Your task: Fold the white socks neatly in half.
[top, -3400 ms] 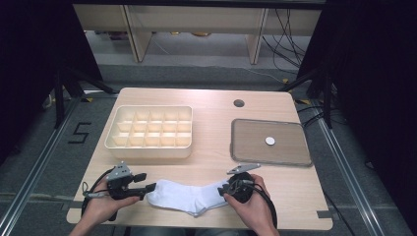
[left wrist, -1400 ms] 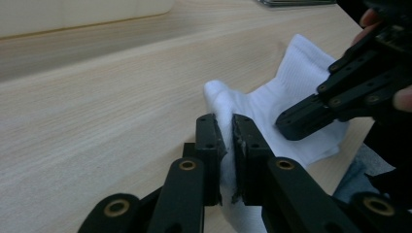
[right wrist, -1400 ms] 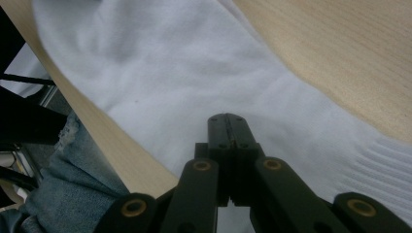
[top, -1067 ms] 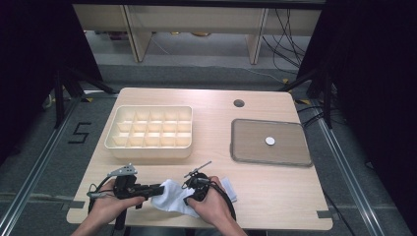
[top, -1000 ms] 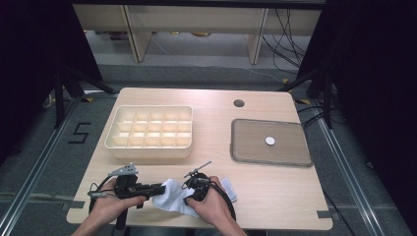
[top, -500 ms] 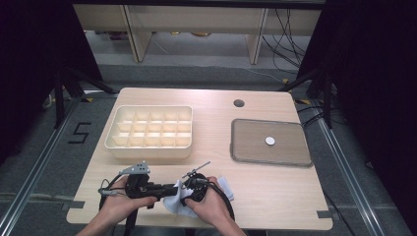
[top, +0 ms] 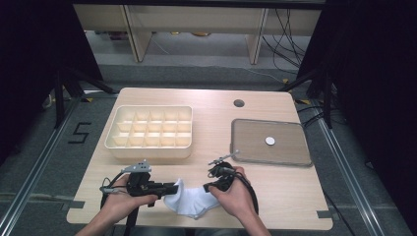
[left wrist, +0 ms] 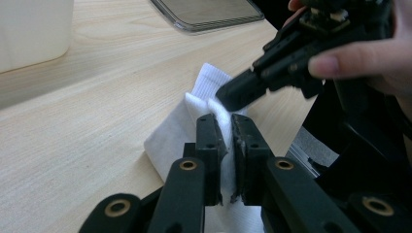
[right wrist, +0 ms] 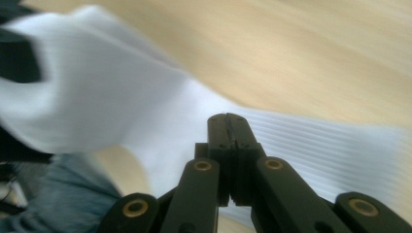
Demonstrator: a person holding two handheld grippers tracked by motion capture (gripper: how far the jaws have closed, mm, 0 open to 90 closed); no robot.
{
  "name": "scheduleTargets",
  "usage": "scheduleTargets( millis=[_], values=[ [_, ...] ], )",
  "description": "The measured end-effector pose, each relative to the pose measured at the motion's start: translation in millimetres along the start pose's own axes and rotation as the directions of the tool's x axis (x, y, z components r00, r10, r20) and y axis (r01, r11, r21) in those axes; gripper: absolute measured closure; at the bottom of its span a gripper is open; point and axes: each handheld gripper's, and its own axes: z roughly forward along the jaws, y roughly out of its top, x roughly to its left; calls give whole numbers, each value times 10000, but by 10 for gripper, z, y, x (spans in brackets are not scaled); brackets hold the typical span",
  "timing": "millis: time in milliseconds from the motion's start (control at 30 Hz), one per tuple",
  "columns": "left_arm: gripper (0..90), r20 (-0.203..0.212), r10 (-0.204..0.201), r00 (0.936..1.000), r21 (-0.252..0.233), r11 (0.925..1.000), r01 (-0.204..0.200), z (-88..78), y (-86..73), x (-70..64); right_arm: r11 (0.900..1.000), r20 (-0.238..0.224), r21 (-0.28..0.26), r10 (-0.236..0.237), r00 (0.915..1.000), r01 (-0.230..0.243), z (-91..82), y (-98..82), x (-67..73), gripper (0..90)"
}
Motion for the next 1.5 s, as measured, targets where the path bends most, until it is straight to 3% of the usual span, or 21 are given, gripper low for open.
scheduleTargets(
  millis=[33,133,167,200,267,333,367,400,467,500,567,667,767,1033,1067,1133,1167,1300,1400,1500],
  values=[
    [821,-37,17,10000,12,10000,-17,-1,1,-3,9999,466,53,119,9988,-122,-45,-27,-91,900],
    [821,-125,48,9999,42,10000,-47,1,9,-4,9971,1212,55,752,9898,-764,-154,-86,-303,900],
    [821,-122,49,9999,67,10000,-49,2,11,-3,9946,1670,-118,1038,9805,-1033,-222,-109,-433,900],
    [821,-117,69,9999,61,10000,-68,4,13,-2,9946,1670,-118,1038,9805,-1033,-222,-109,-433,900],
    [821,-85,54,9999,55,10000,-54,11,17,-1,9861,2153,109,1598,9634,-1660,-261,-160,-572,900],
    [821,-80,53,10000,35,10000,-53,18,18,4,9863,2148,230,1549,9643,-1635,-240,-178,-588,900],
    [820,-80,24,10000,11,10000,-24,23,18,5,9877,1973,346,1426,9699,-1523,-218,-192,-598,900],
    [820,-138,-7,9999,-10,10000,7,29,17,5,9863,2093,611,1372,9682,-1530,-180,-218,-577,900],
    [820,-87,-1,10000,48,10000,2,41,19,13,9867,2080,627,1340,9689,-1499,-169,-223,-574,900],
    [820,-93,14,10000,27,10000,-13,50,23,12,9897,1976,576,1177,9732,-1314,-149,-228,-577,900],
    [820,-57,54,10000,9,10000,-54,63,31,9,9851,2119,768,1344,9680,-1536,-119,-237,-554,900],
    [821,-54,30,10000,-30,10000,-30,85,45,0,9867,2066,845,1190,9712,-1389,-57,-260,-519,900],
    [821,-82,42,10000,-22,10000,-42,112,59,-8,9846,2052,845,1333,9696,-1532,-36,-262,-494,899],
    [820,-171,51,9998,-30,10000,-51,177,89,-17,9903,2192,839,900,9715,-1106,3,-255,-461,897],
    [821,-145,77,9999,17,10000,-77,183,94,-15,9869,2306,910,1094,9669,-1333,3,-249,-442,896],
    [820,-45,63,10000,23,10000,-63,197,101,-8,9910,2180,839,841,9723,-1045,18,-245,-441,897],
    [821,-55,42,10000,-6,10000,-42,207,106,-8,9879,2344,981,947,9675,-1204,12,-244,-428,897],
    [820,-72,46,10000,30,10000,-45,232,122,-3,9898,2272,1009,753,9709,-1004,30,-236,-409,897],
    [821,-220,57,9997,6,10000,-57,256,131,-7,9878,2306,1054,874,9691,-1142,48,-231,-374,896],
    [820,-85,63,9999,103,9999,-62,268,138,1,9903,2030,1028,707,9766,-930,70,-221,-345,895]
  ],
)
